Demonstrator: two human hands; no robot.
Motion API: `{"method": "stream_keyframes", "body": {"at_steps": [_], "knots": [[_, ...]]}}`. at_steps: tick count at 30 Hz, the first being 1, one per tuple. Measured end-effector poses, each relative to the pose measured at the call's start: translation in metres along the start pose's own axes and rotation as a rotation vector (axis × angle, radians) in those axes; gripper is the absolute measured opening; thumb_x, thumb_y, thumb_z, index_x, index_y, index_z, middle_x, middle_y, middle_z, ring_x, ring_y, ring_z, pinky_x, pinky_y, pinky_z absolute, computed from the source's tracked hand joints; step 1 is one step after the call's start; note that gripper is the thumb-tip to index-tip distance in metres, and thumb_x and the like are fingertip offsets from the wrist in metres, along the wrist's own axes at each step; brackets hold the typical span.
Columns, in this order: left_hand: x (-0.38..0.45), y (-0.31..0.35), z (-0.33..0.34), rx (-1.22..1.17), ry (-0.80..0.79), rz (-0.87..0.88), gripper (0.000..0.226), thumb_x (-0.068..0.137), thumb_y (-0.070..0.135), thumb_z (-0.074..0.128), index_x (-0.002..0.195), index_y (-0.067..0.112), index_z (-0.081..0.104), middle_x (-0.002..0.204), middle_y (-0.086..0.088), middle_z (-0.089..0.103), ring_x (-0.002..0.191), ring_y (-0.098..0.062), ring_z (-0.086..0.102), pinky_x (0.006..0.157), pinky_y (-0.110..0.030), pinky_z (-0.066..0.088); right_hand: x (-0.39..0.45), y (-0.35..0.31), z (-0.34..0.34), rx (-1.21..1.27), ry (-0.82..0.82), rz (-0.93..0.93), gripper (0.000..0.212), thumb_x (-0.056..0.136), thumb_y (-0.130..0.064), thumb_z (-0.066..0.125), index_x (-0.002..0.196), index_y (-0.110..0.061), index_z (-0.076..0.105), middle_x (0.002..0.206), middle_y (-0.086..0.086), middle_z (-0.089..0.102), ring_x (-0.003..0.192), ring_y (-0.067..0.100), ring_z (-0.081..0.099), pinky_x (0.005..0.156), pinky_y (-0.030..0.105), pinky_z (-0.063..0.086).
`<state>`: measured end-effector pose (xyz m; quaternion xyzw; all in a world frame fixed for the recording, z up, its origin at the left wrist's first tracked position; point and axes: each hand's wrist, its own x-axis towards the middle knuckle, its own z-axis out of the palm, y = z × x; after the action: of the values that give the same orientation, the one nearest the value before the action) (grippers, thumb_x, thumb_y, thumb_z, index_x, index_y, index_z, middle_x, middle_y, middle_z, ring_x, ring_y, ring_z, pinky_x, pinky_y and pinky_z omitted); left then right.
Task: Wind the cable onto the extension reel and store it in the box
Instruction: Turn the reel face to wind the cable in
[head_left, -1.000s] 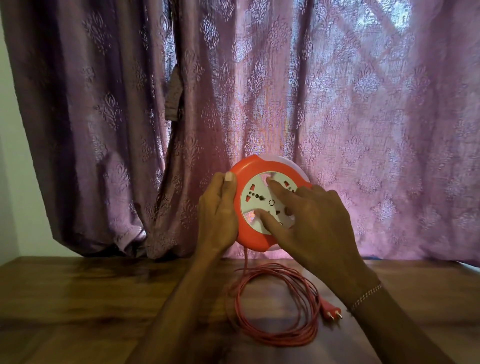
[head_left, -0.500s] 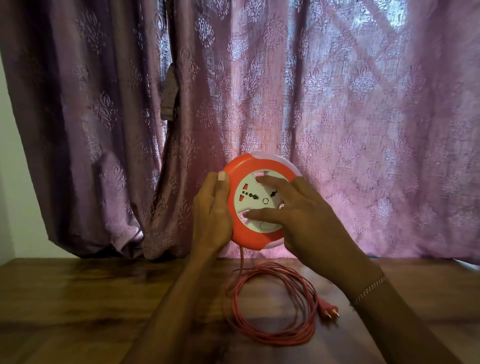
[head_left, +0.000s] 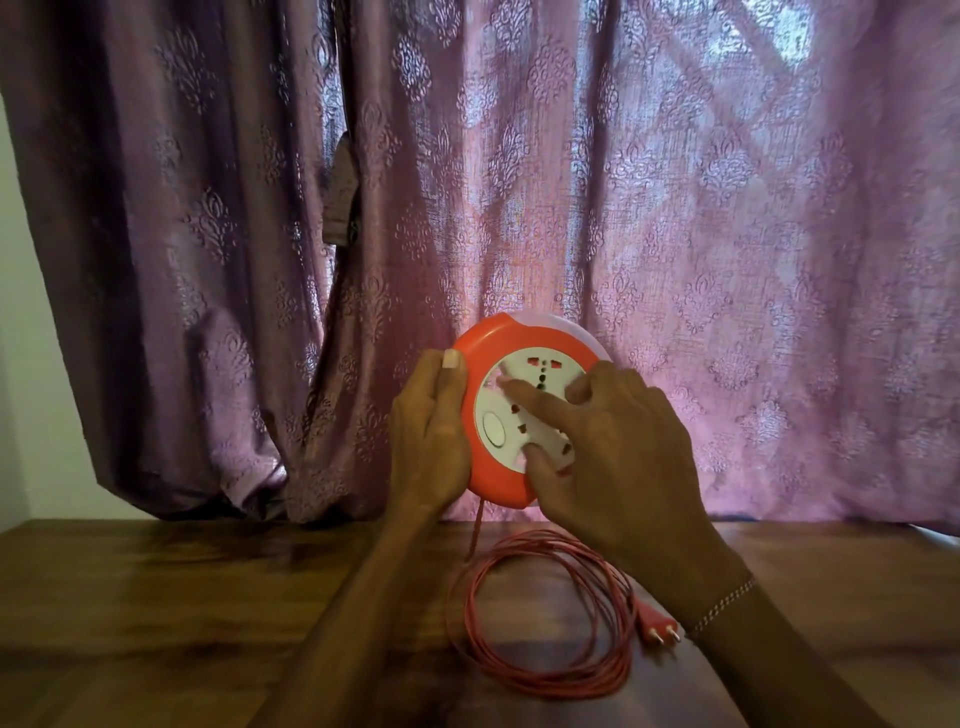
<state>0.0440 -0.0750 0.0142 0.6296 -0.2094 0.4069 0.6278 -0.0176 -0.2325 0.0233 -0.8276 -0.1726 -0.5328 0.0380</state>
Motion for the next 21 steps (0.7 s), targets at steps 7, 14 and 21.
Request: {"method": "stream_keyframes", "body": {"at_steps": [7,14,21], "knots": [[-0.002,0.0,0.002,0.021,0.018,0.019,0.052,0.097,0.06,0.041,0.082,0.012,0.052,0.074,-0.006,0.063,0.068,-0.024,0.058,0.068,-0.057,0.054,0.003,-0.003,0.0,-0.071,0.064,0.158,0.062,0.082,-0.077,0.049,0.126,-0.037,0.065,0.071,-0.007,0.072,0.07,0.024,0.067,0.058,0.031,0.049],[0.001,-0.003,0.0,0.005,0.0,-0.015,0.044,0.095,0.063,0.04,0.08,0.025,0.056,0.075,0.009,0.069,0.069,-0.007,0.063,0.067,-0.039,0.058,0.008,0.015,-0.002,0.144,0.114,-0.175,0.026,0.084,-0.016,0.062,0.106,-0.024,0.073,0.113,0.004,0.067,0.098,0.025,0.051,0.075,0.038,0.048],[-0.001,0.0,-0.002,-0.009,0.028,-0.047,0.057,0.093,0.066,0.04,0.095,0.013,0.062,0.09,-0.006,0.074,0.087,-0.033,0.073,0.077,-0.061,0.061,0.005,0.01,0.003,0.068,-0.141,-0.225,0.072,0.058,-0.003,0.077,0.117,-0.043,0.069,0.14,0.006,0.054,0.114,0.03,0.05,0.088,0.043,0.05]]}}
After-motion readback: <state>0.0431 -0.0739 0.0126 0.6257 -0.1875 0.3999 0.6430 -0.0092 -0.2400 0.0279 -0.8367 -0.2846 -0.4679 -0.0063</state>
